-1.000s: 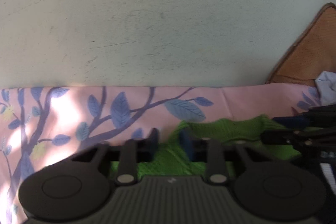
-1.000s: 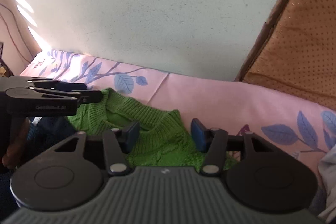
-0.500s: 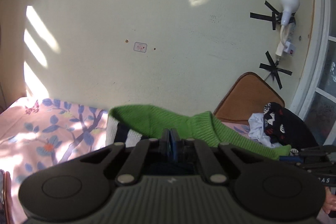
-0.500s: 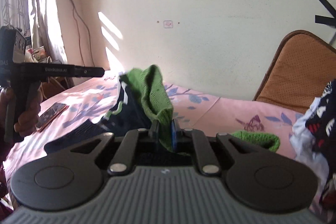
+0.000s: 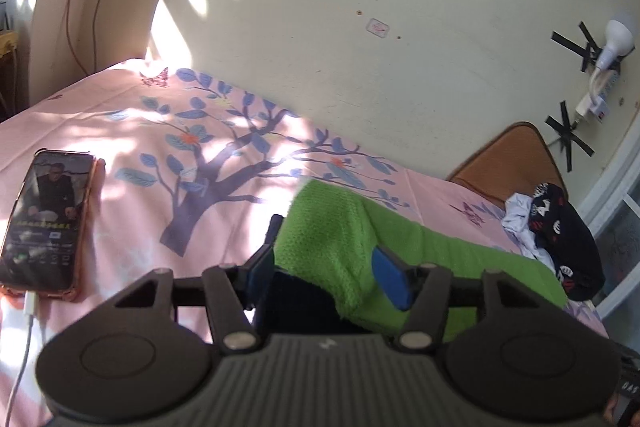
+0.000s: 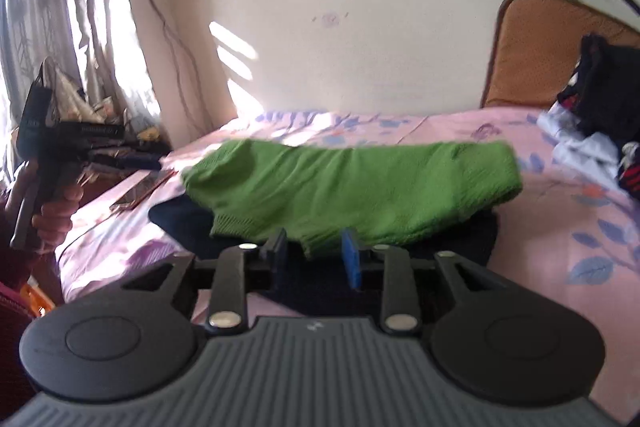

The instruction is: Fold small clothes

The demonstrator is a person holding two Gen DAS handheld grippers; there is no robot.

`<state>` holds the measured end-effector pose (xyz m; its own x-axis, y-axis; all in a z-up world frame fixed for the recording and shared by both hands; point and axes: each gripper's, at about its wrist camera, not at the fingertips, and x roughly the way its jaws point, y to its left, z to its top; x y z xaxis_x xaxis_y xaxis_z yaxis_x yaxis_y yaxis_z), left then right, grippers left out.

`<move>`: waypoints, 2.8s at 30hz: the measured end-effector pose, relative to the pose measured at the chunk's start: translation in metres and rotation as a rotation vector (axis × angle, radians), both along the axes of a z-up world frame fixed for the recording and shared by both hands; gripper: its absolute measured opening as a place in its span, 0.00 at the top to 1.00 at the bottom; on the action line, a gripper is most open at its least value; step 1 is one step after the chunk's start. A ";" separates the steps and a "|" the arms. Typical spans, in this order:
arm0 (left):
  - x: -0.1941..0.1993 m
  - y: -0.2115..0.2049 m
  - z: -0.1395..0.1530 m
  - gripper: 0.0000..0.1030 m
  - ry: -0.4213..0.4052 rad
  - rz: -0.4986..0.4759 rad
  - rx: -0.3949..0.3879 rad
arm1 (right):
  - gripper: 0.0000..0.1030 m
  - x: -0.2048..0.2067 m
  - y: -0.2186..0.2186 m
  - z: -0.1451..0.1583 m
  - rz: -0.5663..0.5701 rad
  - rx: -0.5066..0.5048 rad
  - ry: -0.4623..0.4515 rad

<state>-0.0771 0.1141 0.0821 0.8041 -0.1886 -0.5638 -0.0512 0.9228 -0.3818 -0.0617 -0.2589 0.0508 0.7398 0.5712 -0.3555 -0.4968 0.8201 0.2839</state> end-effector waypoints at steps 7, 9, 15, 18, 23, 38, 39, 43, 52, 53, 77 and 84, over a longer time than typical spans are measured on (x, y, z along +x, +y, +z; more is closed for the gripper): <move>0.026 0.011 -0.019 0.33 0.096 -0.006 -0.156 | 0.24 0.047 -0.051 -0.006 -0.343 0.075 0.079; 0.035 0.001 -0.026 0.50 0.119 -0.018 -0.148 | 0.25 0.063 -0.054 -0.013 -0.309 0.123 0.142; 0.046 -0.003 -0.019 0.92 0.066 -0.032 -0.111 | 0.89 0.053 -0.029 0.005 -0.197 0.111 0.131; 0.043 0.021 -0.007 0.92 0.046 -0.022 -0.152 | 0.89 0.028 -0.026 0.019 -0.153 0.131 0.077; 0.046 0.014 -0.031 0.92 0.129 -0.053 -0.112 | 0.89 0.026 -0.017 -0.019 -0.266 -0.042 0.146; 0.028 0.026 0.004 0.87 -0.023 0.014 -0.089 | 0.44 0.027 -0.049 -0.014 -0.408 0.146 0.128; 0.032 0.020 0.007 0.84 -0.044 -0.005 -0.110 | 0.44 0.028 -0.043 -0.010 -0.387 0.149 0.113; 0.054 -0.033 0.000 0.77 -0.063 -0.156 -0.088 | 0.46 0.043 0.007 0.002 -0.240 0.076 0.057; 0.096 -0.115 -0.057 0.83 0.019 -0.314 0.046 | 0.76 0.107 0.086 -0.032 -0.082 -0.088 0.189; 0.092 -0.115 -0.059 0.84 -0.006 -0.325 0.081 | 0.88 0.108 0.080 -0.038 -0.100 -0.068 0.189; 0.071 -0.139 -0.060 0.64 -0.111 -0.380 0.265 | 0.95 0.087 0.044 -0.047 -0.179 0.086 0.189; 0.070 -0.140 -0.060 0.57 -0.116 -0.389 0.267 | 0.93 0.085 0.045 -0.047 -0.177 0.094 0.190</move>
<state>-0.0074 -0.0262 0.0220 0.7628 -0.3488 -0.5445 0.3462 0.9315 -0.1116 0.0237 -0.2136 0.0037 0.7562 0.4759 -0.4491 -0.2788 0.8552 0.4369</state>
